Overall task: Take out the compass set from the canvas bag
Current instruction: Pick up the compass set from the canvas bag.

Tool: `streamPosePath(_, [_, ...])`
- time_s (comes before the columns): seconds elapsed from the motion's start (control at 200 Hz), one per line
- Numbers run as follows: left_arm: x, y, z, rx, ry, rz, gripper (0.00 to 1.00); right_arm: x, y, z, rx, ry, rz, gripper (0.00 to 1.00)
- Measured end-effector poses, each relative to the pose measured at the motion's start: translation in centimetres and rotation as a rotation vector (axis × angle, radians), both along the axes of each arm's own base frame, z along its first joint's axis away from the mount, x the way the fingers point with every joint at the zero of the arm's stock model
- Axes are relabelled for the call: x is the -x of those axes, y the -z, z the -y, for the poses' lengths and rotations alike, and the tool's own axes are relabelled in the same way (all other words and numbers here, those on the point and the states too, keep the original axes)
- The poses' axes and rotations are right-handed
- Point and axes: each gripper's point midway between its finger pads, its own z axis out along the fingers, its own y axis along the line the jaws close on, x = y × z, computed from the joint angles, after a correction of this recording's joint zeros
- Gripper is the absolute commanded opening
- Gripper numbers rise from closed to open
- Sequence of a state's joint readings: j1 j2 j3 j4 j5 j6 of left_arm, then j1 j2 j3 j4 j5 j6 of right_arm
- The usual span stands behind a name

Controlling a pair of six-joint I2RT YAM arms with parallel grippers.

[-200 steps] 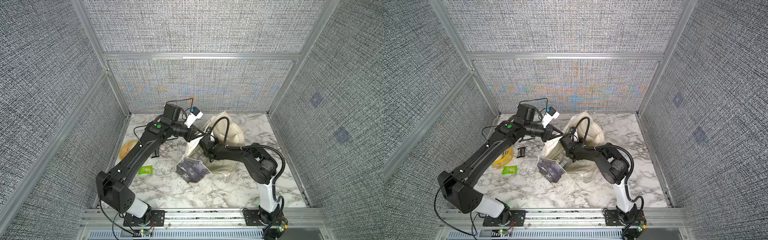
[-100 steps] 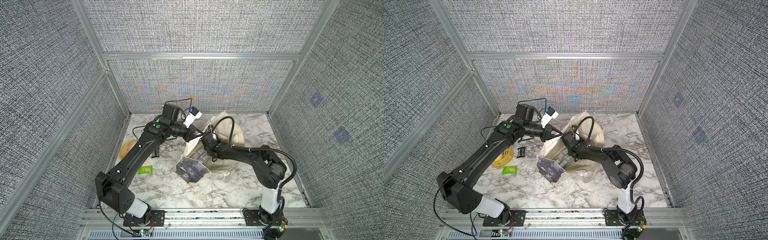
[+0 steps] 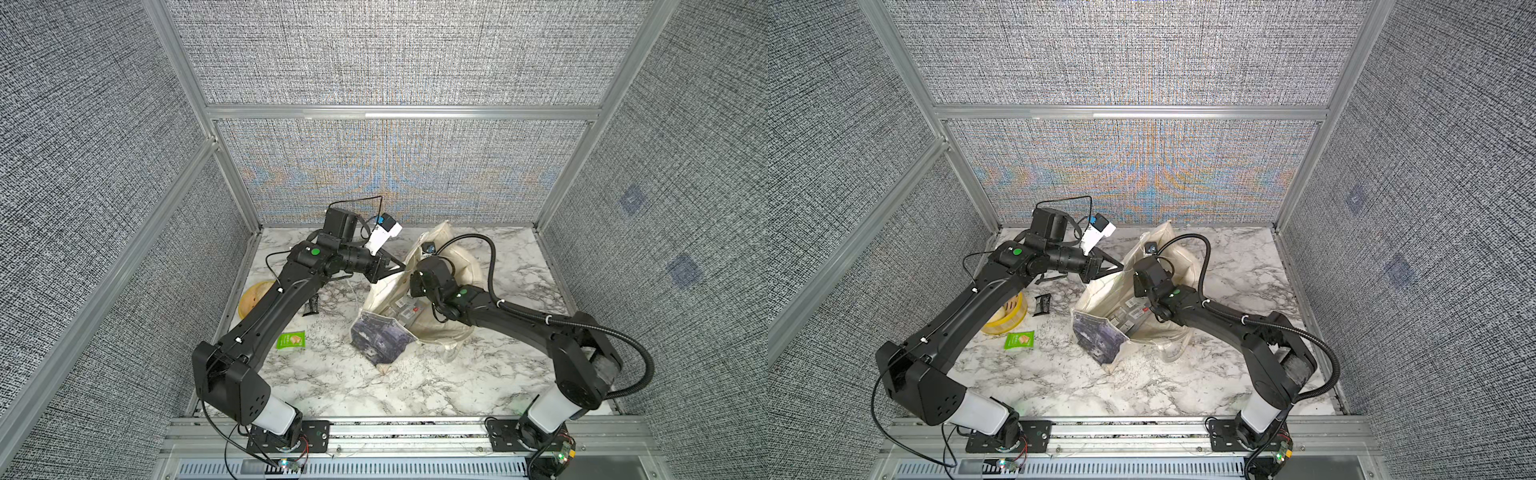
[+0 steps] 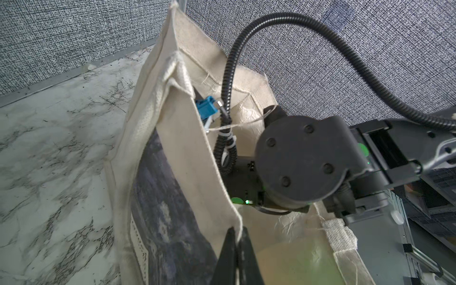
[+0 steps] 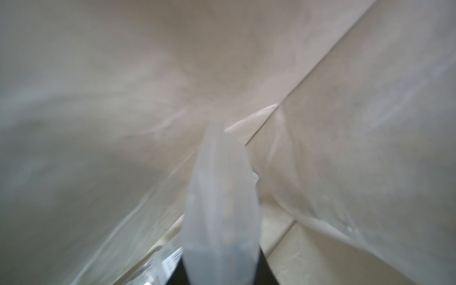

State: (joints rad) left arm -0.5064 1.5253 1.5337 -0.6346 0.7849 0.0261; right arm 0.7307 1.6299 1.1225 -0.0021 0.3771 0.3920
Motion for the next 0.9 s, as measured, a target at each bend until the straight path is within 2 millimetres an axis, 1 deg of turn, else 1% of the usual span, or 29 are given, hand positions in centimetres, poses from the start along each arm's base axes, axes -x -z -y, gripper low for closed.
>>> streamPosePath(0.15, [-0.2, 0.3, -0.1, -0.005, -0.003, -0.006, 0.00, 0.7, -2.1, -0.9, -0.074, -0.048, 0.007, 0.15])
streamPosePath(0.235, [-0.2, 0.5, -0.2, -0.011, -0.003, -0.011, 0.00, 1.0, -3.8, -1.3, -0.117, -0.073, 0.019, 0.14])
streamPosePath(0.365, [-0.2, 0.7, -0.4, -0.020, -0.001, -0.014, 0.00, 1.5, -6.2, -1.4, -0.168, -0.097, 0.045, 0.13])
streamPosePath(0.435, [-0.2, 0.8, -0.4, -0.022, 0.001, -0.013, 0.00, 1.9, -6.7, -1.4, -0.181, -0.107, 0.040, 0.13])
streamPosePath(0.62, [-0.5, 1.1, -0.3, -0.028, 0.000, -0.019, 0.00, 2.5, -7.3, -0.7, -0.187, -0.113, 0.018, 0.12])
streamPosePath(0.715, [-1.1, 1.3, -0.2, -0.036, -0.010, -0.021, 0.00, 3.0, -8.4, -0.4, -0.194, -0.122, 0.017, 0.12])
streamPosePath(0.82, [-2.3, 1.5, -0.3, -0.048, -0.036, -0.018, 0.00, 4.0, -10.6, 0.4, -0.211, -0.133, 0.036, 0.11])
streamPosePath(0.87, [-3.0, 1.5, -0.5, -0.052, -0.055, -0.019, 0.00, 4.5, -12.3, 0.8, -0.227, -0.142, 0.053, 0.11])
streamPosePath(0.9, [-3.5, 1.6, -0.7, -0.056, -0.068, -0.019, 0.00, 4.9, -13.6, 1.2, -0.240, -0.147, 0.069, 0.11])
